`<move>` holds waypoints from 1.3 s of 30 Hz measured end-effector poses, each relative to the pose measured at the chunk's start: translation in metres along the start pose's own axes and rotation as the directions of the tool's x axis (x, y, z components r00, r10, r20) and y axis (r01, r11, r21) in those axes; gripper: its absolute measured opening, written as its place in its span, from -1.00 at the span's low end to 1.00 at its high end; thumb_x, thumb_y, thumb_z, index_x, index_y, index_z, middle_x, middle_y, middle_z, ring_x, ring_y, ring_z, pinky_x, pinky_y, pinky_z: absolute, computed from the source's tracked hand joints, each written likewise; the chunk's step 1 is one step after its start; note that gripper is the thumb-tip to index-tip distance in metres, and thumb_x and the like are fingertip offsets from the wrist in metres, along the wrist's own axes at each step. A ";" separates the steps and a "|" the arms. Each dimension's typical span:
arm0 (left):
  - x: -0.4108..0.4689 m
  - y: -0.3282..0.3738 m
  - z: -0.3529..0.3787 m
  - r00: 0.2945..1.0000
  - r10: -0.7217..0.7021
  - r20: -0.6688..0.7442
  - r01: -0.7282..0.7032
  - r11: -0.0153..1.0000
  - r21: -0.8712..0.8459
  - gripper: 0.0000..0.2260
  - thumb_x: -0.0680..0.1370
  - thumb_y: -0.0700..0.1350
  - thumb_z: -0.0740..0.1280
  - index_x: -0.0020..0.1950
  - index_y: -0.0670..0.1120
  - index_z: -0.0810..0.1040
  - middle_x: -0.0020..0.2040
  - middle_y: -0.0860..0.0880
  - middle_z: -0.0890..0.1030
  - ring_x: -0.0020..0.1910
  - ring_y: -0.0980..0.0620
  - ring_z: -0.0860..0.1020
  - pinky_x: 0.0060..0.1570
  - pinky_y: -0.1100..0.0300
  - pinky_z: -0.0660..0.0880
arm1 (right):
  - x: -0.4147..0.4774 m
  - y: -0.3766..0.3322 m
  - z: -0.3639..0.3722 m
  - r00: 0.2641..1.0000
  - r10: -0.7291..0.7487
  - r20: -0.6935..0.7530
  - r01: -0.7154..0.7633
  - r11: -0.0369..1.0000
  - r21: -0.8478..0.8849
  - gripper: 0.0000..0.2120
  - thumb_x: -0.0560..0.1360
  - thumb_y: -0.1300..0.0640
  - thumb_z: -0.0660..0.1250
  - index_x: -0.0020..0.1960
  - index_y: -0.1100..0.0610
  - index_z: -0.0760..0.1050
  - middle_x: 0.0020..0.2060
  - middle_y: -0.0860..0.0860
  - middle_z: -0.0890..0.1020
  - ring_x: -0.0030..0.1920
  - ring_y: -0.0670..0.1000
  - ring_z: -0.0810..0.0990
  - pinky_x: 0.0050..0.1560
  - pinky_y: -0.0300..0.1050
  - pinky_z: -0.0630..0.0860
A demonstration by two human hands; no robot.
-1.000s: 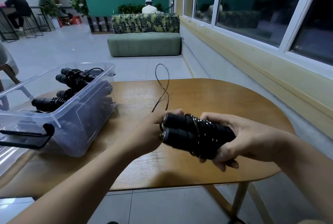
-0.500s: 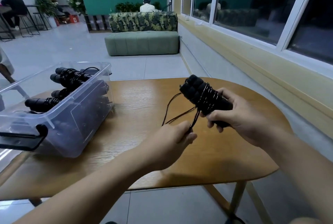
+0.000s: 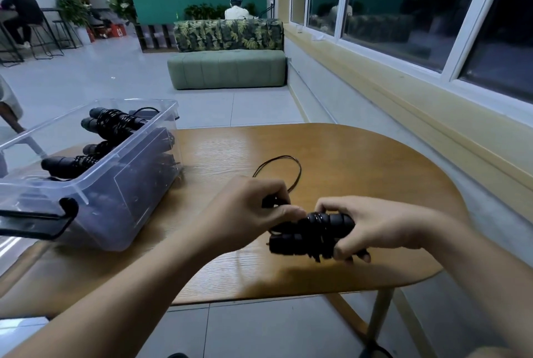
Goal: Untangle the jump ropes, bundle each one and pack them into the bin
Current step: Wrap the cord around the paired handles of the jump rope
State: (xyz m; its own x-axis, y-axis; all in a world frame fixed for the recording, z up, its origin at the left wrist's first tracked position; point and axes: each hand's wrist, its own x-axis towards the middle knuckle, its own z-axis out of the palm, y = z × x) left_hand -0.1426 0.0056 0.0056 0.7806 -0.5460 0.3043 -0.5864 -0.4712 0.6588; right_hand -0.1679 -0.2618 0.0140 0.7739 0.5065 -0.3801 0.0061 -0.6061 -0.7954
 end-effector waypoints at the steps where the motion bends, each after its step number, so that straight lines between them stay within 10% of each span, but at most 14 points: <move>1: 0.000 -0.001 -0.002 1.000 -0.005 0.007 0.005 0.998 -0.057 -0.76 0.51 0.14 0.56 -0.22 0.06 0.60 -0.35 0.12 0.64 -0.39 0.21 0.50 -0.35 0.25 0.37 | -0.003 -0.004 0.001 0.998 -0.019 0.055 0.018 0.999 0.028 -0.61 0.50 0.34 0.52 0.22 0.08 0.49 -0.04 0.06 0.74 -0.10 0.10 0.73 -0.21 0.02 0.57; 8: 0.003 -0.016 -0.005 0.999 0.000 0.039 0.010 0.966 -0.258 -0.51 0.57 0.38 0.35 -0.19 -0.05 0.55 -0.32 -0.13 0.43 -0.29 0.02 0.37 -0.23 0.03 0.27 | -0.021 -0.019 -0.004 0.954 -0.227 0.194 0.170 0.947 0.272 -0.60 0.53 0.52 0.42 0.26 0.20 0.45 -0.08 0.17 0.68 -0.16 0.17 0.66 -0.32 -0.11 0.52; 12: 0.004 -0.017 0.001 0.996 -0.043 0.074 0.073 0.880 -0.469 -0.74 0.58 0.04 0.37 -0.25 -0.07 0.50 -0.27 -0.05 0.44 -0.25 0.00 0.38 -0.17 0.05 0.28 | -0.019 -0.019 -0.006 0.931 -0.343 0.124 0.257 0.858 0.445 -0.50 0.47 0.47 0.43 0.36 0.21 0.45 0.03 0.34 0.62 -0.19 0.18 0.64 -0.35 -0.13 0.54; 15: 0.005 -0.014 0.011 0.991 -0.129 0.028 0.126 0.851 -0.510 -0.72 0.54 0.15 0.30 -0.31 0.05 0.52 -0.37 0.05 0.36 -0.37 0.04 0.27 -0.30 0.04 0.17 | -0.016 -0.017 -0.006 0.921 -0.390 -0.020 0.341 0.780 0.525 -0.33 0.44 0.33 0.47 0.51 0.26 0.35 0.08 0.37 0.60 -0.20 0.14 0.63 -0.36 -0.16 0.54; 23: 0.003 0.004 0.024 0.988 -0.127 0.084 0.120 0.989 0.085 -0.81 0.75 0.08 0.21 0.06 0.06 0.56 -0.30 0.14 0.49 -0.31 0.24 0.47 -0.33 0.31 0.31 | -0.002 -0.013 -0.006 0.852 -0.199 -0.484 0.452 0.746 0.489 -0.45 0.48 0.35 0.50 0.44 0.19 0.48 0.10 0.30 0.71 -0.15 0.11 0.65 -0.32 -0.13 0.55; 27: 0.001 0.011 0.033 0.976 -0.163 0.147 0.135 0.974 0.183 -0.80 0.74 0.12 0.21 0.08 0.05 0.53 -0.15 0.08 0.55 -0.19 0.12 0.51 -0.17 0.08 0.49 | 0.008 -0.004 -0.012 0.803 -0.056 -0.593 0.391 0.800 0.454 -0.59 0.52 0.40 0.45 0.34 0.22 0.50 0.07 0.29 0.74 -0.16 0.13 0.69 -0.31 -0.09 0.56; 39: -0.002 0.003 0.007 0.998 0.052 -0.039 -0.043 0.977 0.209 -0.71 0.62 0.16 0.42 -0.18 0.00 0.56 -0.40 0.02 0.51 -0.37 0.00 0.45 -0.38 0.08 0.33 | 0.004 0.009 -0.015 0.967 0.003 -0.255 0.042 0.985 0.168 -0.62 0.50 0.39 0.50 0.24 0.18 0.49 -0.01 0.22 0.75 -0.07 0.21 0.74 -0.22 0.06 0.52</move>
State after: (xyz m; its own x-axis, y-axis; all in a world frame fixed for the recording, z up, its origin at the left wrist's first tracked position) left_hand -0.1473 0.0003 0.0020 0.7567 -0.5423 0.3651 -0.6517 -0.5815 0.4870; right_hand -0.1553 -0.2747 0.0126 0.9097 0.3320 -0.2494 -0.0683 -0.4728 -0.8785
